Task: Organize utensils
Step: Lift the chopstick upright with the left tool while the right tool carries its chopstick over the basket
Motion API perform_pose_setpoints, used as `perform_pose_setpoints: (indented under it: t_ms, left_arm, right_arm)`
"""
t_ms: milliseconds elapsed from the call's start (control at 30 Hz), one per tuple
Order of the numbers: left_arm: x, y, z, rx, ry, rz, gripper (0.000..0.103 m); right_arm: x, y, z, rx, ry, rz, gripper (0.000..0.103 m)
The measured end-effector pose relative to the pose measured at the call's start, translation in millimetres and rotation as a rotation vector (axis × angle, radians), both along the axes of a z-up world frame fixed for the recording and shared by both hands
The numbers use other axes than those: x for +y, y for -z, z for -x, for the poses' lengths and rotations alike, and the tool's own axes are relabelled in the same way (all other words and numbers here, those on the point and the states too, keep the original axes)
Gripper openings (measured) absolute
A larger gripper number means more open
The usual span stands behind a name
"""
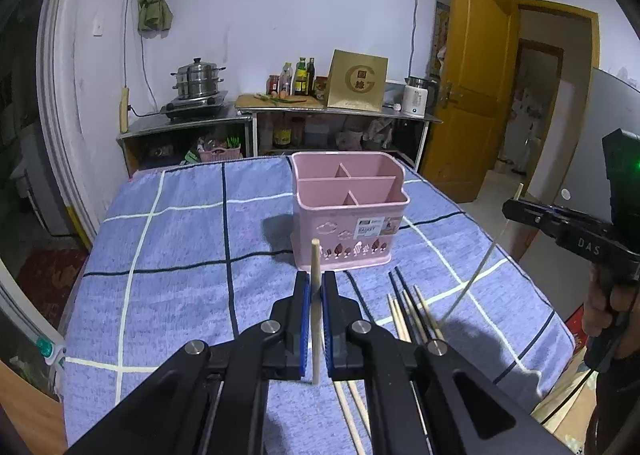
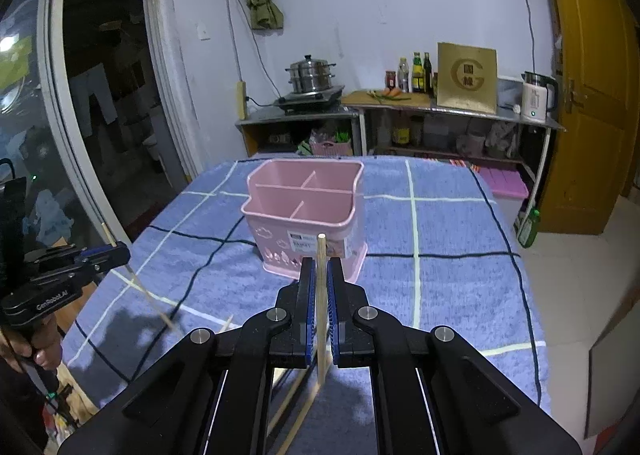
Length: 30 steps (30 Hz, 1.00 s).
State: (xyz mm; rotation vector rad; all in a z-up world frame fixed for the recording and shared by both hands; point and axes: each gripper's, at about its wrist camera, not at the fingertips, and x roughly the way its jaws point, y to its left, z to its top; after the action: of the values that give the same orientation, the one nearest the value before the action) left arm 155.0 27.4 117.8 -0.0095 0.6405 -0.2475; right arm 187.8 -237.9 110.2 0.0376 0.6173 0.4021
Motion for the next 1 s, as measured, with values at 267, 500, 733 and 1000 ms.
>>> perform_pose_setpoints:
  t_ms: [267,500,733,1000]
  left_arm:
    - [-13.0,-20.5,-23.2,-0.001,0.031,0.021,0.006]
    - [-19.1,-46.5,-57.9,-0.023,0.036,0.056,0.005]
    - [-14.0,-87.9,-94.6,-0.099,0.011,0.110,0.005]
    - [-12.1,-102.6,-137.7,-0.143,-0.018,0.120,0.005]
  right_arm:
    - [11.2,-15.0,-9.2,-0.034,-0.018,-0.016,0.006]
    - [21.7,-33.9,-29.8,-0.071,-0.042,-0.053,0.006]
    - [29.0,-64.8,-58.7,-0.142,-0.045,-0.105,0.006]
    - [37.7,-76.6,-98.8,-0.172,-0.025,-0.169,0.006]
